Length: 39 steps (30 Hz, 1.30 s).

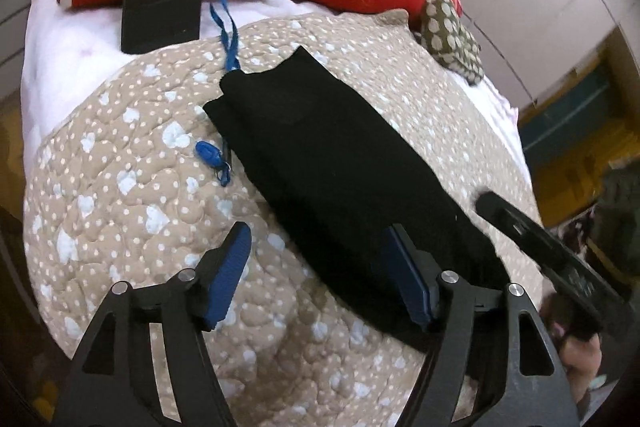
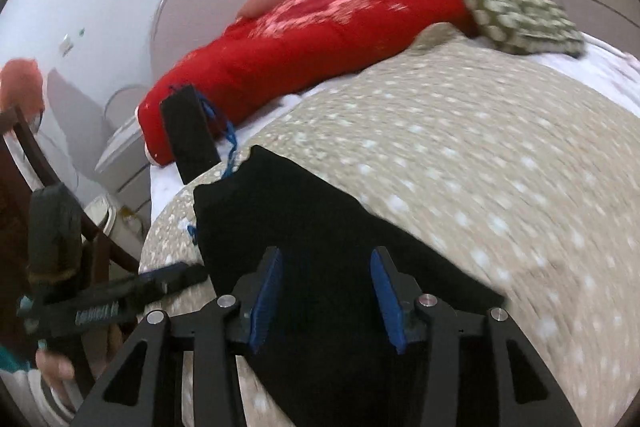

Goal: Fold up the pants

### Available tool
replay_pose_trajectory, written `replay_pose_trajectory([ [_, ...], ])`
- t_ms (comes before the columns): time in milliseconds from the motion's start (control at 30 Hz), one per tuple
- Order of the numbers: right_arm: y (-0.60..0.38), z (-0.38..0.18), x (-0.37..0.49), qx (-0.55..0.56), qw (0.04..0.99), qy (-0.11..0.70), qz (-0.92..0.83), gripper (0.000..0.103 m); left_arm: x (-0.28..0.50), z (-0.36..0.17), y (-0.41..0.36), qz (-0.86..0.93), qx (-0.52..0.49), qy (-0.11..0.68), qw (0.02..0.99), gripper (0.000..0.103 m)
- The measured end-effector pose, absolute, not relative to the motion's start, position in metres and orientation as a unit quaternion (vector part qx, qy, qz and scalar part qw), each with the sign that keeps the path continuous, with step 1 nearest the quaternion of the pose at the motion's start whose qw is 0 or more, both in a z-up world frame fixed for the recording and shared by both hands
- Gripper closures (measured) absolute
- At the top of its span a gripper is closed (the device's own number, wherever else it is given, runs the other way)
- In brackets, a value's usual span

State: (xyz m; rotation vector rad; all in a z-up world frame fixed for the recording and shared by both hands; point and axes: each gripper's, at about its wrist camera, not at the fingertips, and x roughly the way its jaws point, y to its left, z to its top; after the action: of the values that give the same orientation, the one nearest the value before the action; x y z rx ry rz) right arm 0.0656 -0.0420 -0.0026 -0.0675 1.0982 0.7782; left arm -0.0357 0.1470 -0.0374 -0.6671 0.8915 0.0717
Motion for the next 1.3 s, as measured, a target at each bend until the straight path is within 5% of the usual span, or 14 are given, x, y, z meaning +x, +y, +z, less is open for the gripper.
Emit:
replay_pose_trajectory([
  [533, 0.074, -0.087, 0.137, -0.117, 0.713, 0.561, 0.404, 0.055, -0.012, -0.057, 0.147, 0.034, -0.343, 0.412, 0.844, 0.031],
  [600, 0.067, -0.090, 0.140, -0.078, 0.715, 0.561, 0.410, 0.070, -0.009, -0.057, 0.147, 0.031, -0.348, 0.407, 0.844, 0.032],
  [700, 0.052, -0.088, 0.142, -0.015, 0.706, 0.571, 0.418, 0.089, -0.004, -0.051, 0.141, 0.034, -0.325, 0.414, 0.850, 0.060],
  [1067, -0.071, 0.042, 0.095, 0.101, 0.775, 0.445, 0.437, 0.092, -0.044, 0.039, 0.060, -0.091, -0.172, 0.314, 0.929, 0.061],
  [1300, -0.205, 0.033, 0.027, 0.126, 0.821, 0.465, 0.305, 0.092, -0.059, 0.005, -0.043, -0.205, -0.023, 0.371, 0.905, 0.061],
])
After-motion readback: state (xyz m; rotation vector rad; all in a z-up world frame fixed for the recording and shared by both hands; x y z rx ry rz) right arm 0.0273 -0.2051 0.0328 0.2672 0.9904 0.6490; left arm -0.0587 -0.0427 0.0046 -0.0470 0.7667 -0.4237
